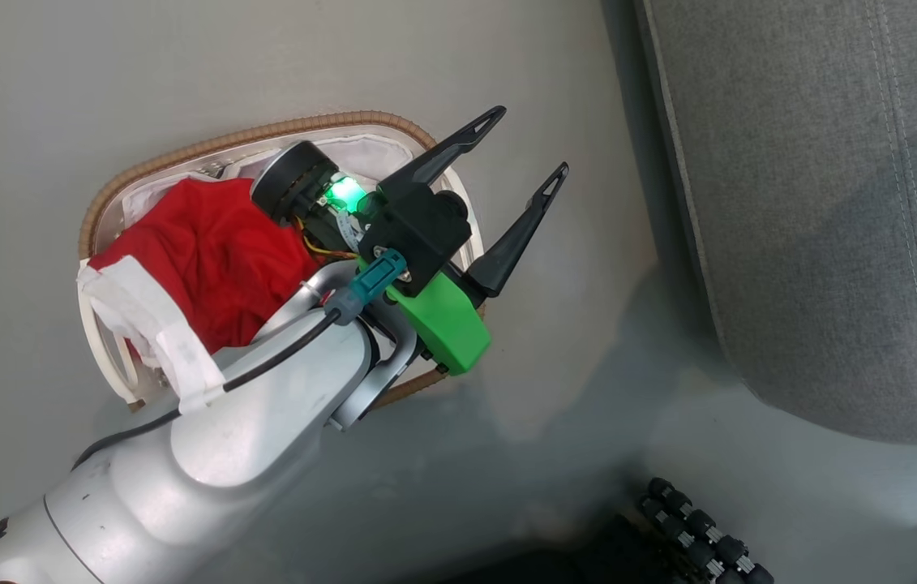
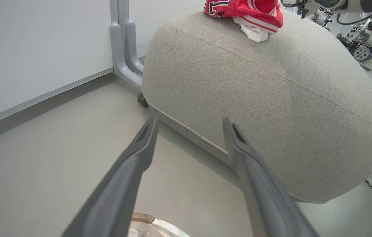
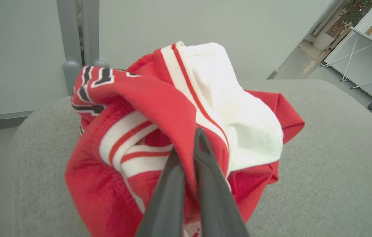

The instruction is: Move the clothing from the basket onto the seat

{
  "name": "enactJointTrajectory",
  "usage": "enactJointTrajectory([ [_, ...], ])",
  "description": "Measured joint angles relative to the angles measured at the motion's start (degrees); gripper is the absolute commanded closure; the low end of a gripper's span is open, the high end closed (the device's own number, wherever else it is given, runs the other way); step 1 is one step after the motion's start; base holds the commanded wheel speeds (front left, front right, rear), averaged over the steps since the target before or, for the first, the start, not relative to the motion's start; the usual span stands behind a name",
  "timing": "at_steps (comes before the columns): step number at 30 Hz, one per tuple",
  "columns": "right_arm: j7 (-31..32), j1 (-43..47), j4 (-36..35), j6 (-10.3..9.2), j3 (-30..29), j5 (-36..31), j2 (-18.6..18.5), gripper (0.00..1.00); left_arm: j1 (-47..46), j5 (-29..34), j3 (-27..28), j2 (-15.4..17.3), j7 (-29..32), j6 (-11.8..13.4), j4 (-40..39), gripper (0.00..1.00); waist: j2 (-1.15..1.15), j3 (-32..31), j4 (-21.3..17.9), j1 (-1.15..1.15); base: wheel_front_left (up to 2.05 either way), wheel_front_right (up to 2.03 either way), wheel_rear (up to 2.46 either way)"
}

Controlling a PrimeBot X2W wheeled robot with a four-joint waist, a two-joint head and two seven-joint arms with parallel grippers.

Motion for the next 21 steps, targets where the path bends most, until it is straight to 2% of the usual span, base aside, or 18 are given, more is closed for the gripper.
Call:
enactJointTrajectory([
  [1, 0.02, 0.03, 0.90, 0.00, 0.18, -0.04, 0.16, 0.62, 0.00, 0.00, -0.03, 0.16, 0.08, 0.03, -0.10, 0.00, 0.00, 0.07, -0.10, 0.00, 0.00, 0.00, 0.00],
  [2, 0.00, 0.05, 1.75, 0.00, 0.64, -0.14, 0.27, 0.00, 0.01, 0.00, -0.04, 0.34, 0.19, 0.11, -0.22, 0.00, 0.00, 0.10, -0.26, 0.00, 0.00, 0.00, 0.00],
  [13, -2.02, 2.05, 4.72, 0.00, 5.53, 3.50, 0.09, 0.00, 0.71, -1.21, 0.78, 0.69, -1.02, 0.78, -0.47, 0.00, 0.00, -2.12, -1.55, -0.01, 0.00, 0.00, 0.00],
  [17, -2.33, 3.63, 2.27, -0.01, 8.61, 4.64, -1.01, 0.00, 0.94, -2.11, 1.49, 0.05, -2.58, 0.92, 0.44, 0.00, 0.00, -4.27, -1.61, -0.01, 0.00, 0.00, 0.00],
  [21, -2.34, 5.78, -1.41, 0.00, 11.16, 5.99, -0.60, 0.00, 1.91, -4.02, 2.63, -0.81, -4.44, 1.01, 2.14, 0.00, 0.00, -6.90, -1.42, -0.01, 0.00, 0.00, 0.00],
])
